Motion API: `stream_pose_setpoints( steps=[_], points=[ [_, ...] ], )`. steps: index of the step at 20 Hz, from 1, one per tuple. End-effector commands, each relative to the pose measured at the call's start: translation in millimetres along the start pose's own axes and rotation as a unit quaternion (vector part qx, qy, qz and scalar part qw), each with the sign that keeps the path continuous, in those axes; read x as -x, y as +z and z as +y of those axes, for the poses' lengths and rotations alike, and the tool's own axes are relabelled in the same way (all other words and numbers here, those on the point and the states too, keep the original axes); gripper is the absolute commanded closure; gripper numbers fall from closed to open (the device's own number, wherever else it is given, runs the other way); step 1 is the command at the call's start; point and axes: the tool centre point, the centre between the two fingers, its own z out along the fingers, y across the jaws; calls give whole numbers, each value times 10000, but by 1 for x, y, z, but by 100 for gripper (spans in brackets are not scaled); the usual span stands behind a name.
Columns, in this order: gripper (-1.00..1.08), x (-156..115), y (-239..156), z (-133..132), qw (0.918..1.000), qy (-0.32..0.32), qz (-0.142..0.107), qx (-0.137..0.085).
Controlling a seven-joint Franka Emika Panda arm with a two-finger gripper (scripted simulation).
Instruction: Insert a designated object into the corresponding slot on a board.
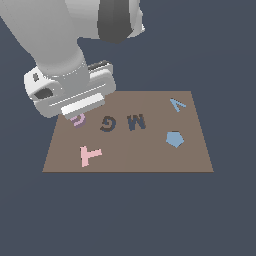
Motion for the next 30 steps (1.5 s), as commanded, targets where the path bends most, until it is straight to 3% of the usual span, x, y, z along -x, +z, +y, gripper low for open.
stream_pose_setpoints(
  steps=[1,12,29,30],
  points=[
    [-92,4,8,10,9998,-205,-8,10],
    [-92,13,27,38,9977,-675,-35,34],
    [-92,12,47,38,9977,-683,-37,35],
    [108,12,47,38,9977,-683,-37,35]
  ],
)
